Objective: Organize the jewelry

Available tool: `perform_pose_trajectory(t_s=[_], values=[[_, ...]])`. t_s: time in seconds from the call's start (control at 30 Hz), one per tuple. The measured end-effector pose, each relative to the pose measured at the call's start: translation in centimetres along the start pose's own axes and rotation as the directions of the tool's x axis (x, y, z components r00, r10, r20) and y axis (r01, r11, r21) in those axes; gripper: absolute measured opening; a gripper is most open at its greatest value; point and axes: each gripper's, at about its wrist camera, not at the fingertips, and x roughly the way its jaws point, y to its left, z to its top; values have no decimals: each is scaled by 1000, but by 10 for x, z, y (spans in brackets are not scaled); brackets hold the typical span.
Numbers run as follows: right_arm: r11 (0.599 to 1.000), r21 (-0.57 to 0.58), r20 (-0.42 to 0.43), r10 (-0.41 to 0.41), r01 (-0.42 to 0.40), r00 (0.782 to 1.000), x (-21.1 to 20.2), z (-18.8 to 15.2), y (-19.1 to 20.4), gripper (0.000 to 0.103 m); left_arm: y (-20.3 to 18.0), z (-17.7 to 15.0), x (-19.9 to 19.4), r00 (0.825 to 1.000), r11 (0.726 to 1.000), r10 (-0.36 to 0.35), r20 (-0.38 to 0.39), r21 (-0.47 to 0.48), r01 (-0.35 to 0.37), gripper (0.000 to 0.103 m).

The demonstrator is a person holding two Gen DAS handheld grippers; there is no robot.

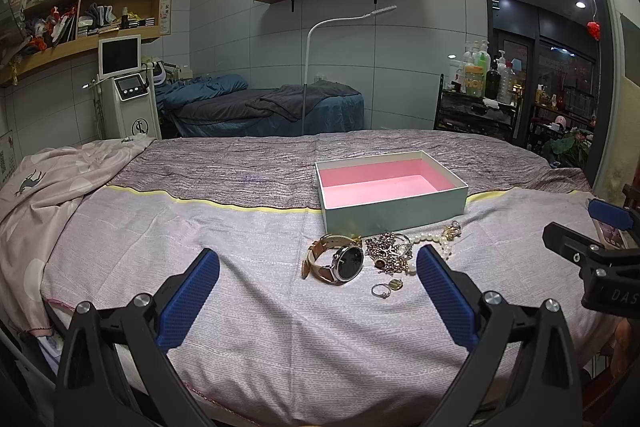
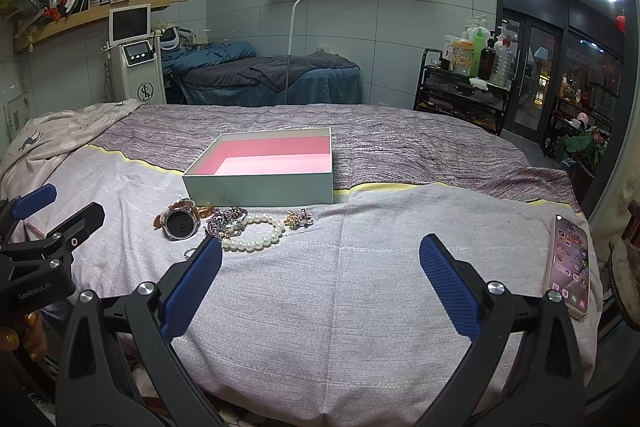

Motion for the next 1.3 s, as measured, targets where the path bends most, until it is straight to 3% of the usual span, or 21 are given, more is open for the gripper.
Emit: perform_pose_trajectory(t_s=[1.3], values=[[1000, -4, -1, 1, -1, 1000, 2, 2, 2, 97, 2, 0, 4, 1000, 1000, 1, -8, -2, -1, 97]])
